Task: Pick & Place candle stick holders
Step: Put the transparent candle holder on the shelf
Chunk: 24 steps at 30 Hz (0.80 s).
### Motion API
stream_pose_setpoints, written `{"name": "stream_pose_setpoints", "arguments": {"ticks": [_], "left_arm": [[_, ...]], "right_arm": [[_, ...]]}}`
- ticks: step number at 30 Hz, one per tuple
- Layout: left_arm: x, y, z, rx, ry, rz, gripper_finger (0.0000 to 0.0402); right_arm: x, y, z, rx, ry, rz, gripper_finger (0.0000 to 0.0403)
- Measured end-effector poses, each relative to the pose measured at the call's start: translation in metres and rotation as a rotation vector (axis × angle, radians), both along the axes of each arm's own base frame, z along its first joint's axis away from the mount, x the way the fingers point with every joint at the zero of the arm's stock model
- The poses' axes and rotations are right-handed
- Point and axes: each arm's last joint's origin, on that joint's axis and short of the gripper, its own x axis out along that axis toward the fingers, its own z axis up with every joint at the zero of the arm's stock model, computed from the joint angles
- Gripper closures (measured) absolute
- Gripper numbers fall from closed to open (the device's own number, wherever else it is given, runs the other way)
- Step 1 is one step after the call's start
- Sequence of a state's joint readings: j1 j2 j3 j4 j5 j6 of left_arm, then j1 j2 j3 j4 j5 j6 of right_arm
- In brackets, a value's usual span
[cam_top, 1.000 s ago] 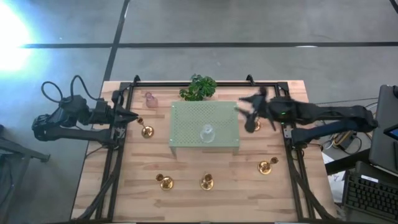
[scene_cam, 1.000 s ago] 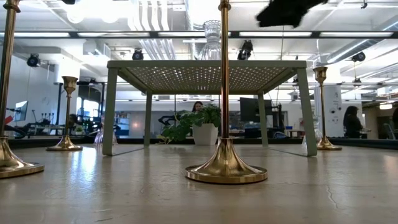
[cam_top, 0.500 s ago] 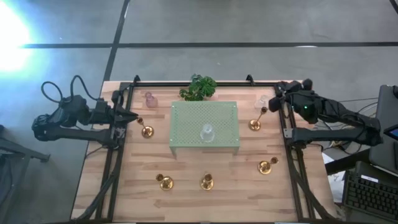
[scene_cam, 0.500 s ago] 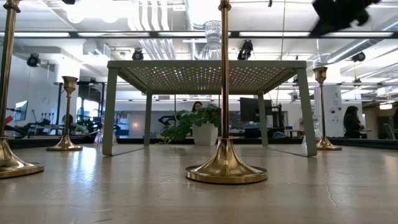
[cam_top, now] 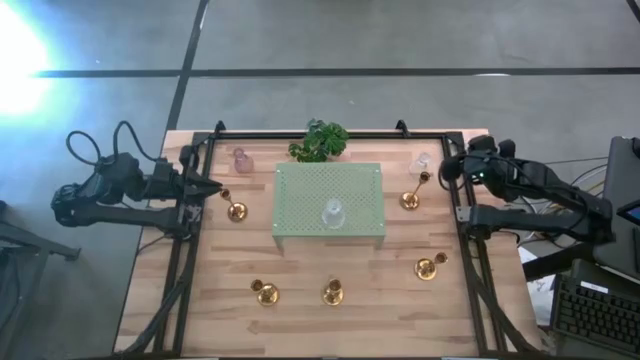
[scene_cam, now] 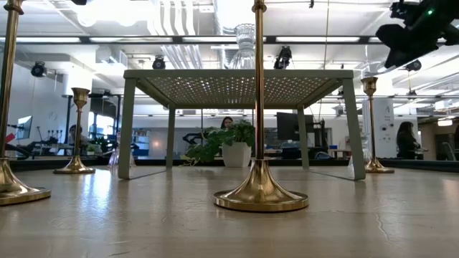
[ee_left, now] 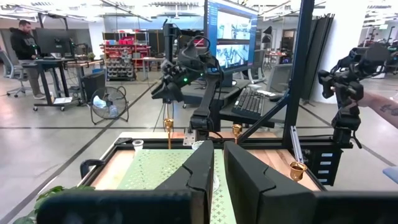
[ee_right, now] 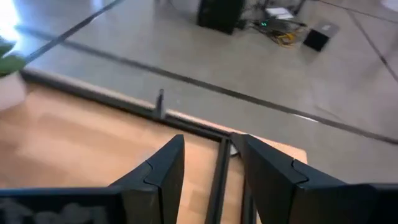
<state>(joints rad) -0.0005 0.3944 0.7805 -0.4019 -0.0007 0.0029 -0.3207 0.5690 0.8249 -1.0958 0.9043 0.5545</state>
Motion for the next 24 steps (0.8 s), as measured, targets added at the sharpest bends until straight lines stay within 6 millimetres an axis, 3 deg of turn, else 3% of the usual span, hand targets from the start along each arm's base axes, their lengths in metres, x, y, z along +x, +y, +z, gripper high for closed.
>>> {"name": "stream_pose_setpoints", "arguments": {"ticks": [5, 10, 14, 24], "left_arm": [[0.000, 0.000, 0.000, 0.000, 0.000, 0.000, 0.0356], [0.000, 0.000, 0.000, 0.000, 0.000, 0.000, 0.0356], [0.000, 0.000, 0.000, 0.000, 0.000, 0.000, 0.0356], [0.000, 0.000, 0.000, 0.000, 0.001, 0.000, 0.0356]], "right_arm": [[0.003, -0.009, 0.010, -0.085, -0.040, -0.071, 0.0264], [0.010, -0.027, 0.027, -0.161, -0.056, -0.011, 0.0287], [0.005, -0.044, 0.032, -0.155, -0.093, 0.016, 0.0313], [-0.019, -0.092, 0.009, 0.107, -0.130, 0.073, 0.0341]]}}
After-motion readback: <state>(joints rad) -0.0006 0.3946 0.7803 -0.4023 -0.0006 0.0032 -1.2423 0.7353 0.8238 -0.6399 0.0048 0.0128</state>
